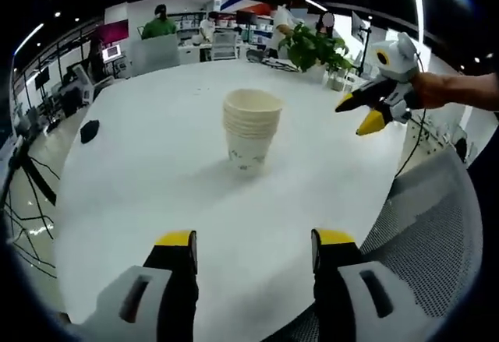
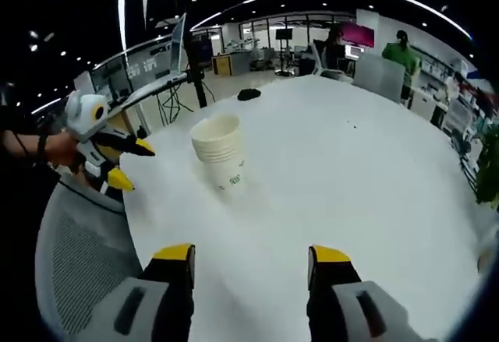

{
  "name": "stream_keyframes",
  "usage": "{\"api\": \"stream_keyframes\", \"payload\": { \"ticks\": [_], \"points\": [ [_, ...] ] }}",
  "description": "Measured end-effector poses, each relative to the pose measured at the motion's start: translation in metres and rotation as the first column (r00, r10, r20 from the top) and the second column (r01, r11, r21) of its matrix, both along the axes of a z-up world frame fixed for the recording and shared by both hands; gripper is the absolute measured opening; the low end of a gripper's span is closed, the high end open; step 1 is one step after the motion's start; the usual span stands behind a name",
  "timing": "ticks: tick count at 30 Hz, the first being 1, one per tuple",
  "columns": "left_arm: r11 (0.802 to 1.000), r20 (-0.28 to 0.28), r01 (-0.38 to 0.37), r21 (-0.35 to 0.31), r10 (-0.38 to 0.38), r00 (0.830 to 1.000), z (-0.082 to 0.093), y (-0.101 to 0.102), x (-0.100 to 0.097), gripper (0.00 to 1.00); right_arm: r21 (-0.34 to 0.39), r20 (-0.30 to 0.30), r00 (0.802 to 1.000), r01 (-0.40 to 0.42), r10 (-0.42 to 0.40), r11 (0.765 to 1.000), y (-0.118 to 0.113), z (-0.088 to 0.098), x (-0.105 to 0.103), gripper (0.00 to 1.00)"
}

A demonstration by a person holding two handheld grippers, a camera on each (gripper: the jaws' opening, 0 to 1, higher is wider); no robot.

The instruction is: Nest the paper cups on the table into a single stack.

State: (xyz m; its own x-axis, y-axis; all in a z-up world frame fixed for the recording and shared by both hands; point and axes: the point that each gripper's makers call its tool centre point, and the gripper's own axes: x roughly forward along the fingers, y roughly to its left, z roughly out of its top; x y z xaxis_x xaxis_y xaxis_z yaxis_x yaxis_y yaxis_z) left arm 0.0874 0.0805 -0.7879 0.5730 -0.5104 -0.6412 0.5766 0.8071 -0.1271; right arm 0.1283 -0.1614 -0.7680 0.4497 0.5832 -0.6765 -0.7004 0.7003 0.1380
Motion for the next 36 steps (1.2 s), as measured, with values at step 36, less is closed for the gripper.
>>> {"api": "stream_keyframes", "payload": {
  "ticks": [36],
  "points": [
    [0.993,0.061,-0.107,0.044,0.104,0.993,0.011,-0.021,-0.005,0.62,0.205,-0.048,0.926,0.376,-0.374,0.904,-0.032,-0.005,-0.063,0.7]
  ]
}}
